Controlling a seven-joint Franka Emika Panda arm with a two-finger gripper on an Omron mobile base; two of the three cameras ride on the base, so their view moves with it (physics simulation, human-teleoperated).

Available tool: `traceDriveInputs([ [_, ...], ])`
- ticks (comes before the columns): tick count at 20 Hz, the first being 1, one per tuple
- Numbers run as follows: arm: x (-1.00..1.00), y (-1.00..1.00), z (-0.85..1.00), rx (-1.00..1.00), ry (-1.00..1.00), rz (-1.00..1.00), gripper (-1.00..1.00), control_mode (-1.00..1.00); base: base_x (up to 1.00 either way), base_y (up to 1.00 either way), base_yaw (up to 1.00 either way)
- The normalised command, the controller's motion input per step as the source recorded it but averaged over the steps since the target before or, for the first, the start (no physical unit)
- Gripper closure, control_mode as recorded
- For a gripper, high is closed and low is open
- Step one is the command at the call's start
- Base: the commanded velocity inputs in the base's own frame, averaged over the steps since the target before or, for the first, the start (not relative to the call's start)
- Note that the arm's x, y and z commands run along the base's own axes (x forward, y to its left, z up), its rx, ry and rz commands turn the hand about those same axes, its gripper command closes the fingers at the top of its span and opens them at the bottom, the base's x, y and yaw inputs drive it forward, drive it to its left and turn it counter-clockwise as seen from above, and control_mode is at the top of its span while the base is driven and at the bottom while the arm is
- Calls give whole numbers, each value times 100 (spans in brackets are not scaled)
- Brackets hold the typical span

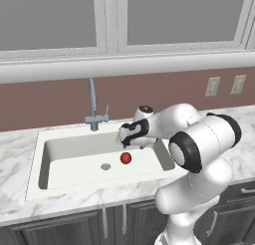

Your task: Turn on the sink faucet. Then move the onion from the counter to the sink. Turn off the sink. Move the vegetable from the sink to the pot next to the stove. Finally move the pot to the front left burner.

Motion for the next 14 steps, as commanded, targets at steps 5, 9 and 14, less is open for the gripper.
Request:
traceDriveInputs([
  [5,31,0,-21,-5,1,-5,-100,-100,0,0,0],
  [9,29,0,-19,-3,0,-5,-100,-100,0,0,0],
  [14,22,0,-23,0,0,-5,-100,-100,0,0,0],
])
